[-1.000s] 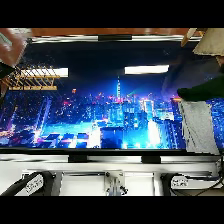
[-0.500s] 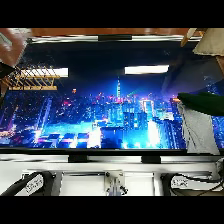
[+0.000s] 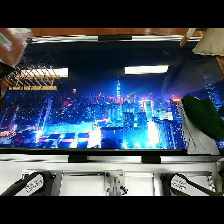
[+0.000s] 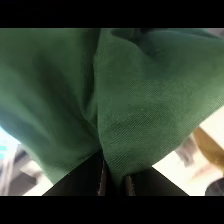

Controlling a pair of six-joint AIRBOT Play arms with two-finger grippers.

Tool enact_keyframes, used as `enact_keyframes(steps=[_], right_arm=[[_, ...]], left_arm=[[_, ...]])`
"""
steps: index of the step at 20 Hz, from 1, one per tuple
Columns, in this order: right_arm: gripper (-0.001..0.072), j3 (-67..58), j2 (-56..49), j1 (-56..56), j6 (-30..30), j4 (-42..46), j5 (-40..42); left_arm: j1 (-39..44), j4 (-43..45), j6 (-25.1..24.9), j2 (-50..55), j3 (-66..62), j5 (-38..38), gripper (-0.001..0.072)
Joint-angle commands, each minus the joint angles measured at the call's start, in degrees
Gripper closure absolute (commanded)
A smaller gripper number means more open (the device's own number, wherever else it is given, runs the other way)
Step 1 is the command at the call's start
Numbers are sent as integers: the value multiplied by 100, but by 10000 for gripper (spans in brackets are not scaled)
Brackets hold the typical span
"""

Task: Fold the shirts.

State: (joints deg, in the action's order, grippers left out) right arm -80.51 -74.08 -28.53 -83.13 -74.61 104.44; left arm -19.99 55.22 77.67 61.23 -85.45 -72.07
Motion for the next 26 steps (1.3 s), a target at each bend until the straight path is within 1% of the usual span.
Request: enact_keyframes(steps=[1, 4, 6, 7, 8, 9, 11, 13, 14, 15, 16, 17, 18, 19, 20, 21, 22, 23, 24, 25, 26], right_arm=[[632, 949, 337, -328, 105, -31, -472], [631, 1355, 407, -363, 302, -92, -861], [606, 1589, 407, -363, 345, -94, -892], [461, 1676, 407, -363, 341, -79, -883], [175, 1696, 407, -363, 232, -39, -866], [151, 1690, 420, -363, 122, 66, -793], [151, 1589, 490, -361, -31, 579, -638], [151, 1187, 588, -361, -229, 1097, -638], [151, 859, 623, -358, -398, 1069, -798], [151, 439, 660, -299, -566, 837, -1082], [152, 57, 699, -190, -586, 492, -1449], [152, -289, 754, 9, -575, -37, -2000], [152, -496, 817, 302, -525, -632, -2634], [153, -575, 866, 638, -468, -1119, -3193], [164, -579, 870, 1056, -317, -1456, -3576], [164, -579, 787, 1543, -28, -1558, -3685], [164, -579, 632, 1993, 94, -1543, -3539], [163, -579, 382, 2409, 114, -1537, -3178], [155, -579, 74, 2726, 125, -1646, -2708], [155, -579, -223, 2949, 122, -1829, -2245], [155, -579, -501, 3132, 101, -1996, -1799]], left_arm=[[2, -28, -7, 0, 2, 2, 674], [2, -37, -4, 0, 2, 0, 674], [2, -37, -4, 0, 2, 0, 674], [2, -39, -2, 0, 2, 0, 674], [2, -39, -2, 0, 2, -4, 674], [2, -37, -4, 0, 2, -7, 674], [33, -31, -11, 0, 0, -44, 674], [157, -9, -190, 2, 0, -50, 675], [289, 24, -216, 17, 0, -37, 675], [461, 142, -216, 61, -2, -39, 676], [697, 411, -210, 127, -11, -44, 676], [1014, 879, -160, 227, -15, -42, 676], [1346, 1456, 22, 345, -17, -55, 676], [1725, 2208, 297, 490, -22, -133, 676], [2107, 2999, 608, 647, -24, -315, 676], [2435, 3668, 911, 793, -24, -542, 675], [2719, 4135, 1060, 922, -22, -737, 671], [2949, 4319, 1045, 1056, -22, -831, 557], [3101, 4308, 1051, 1176, -22, -844, 255], [3220, 4277, 1075, 1292, -20, -855, 86], [3289, 4275, 1071, 1388, -20, -898, 105]])
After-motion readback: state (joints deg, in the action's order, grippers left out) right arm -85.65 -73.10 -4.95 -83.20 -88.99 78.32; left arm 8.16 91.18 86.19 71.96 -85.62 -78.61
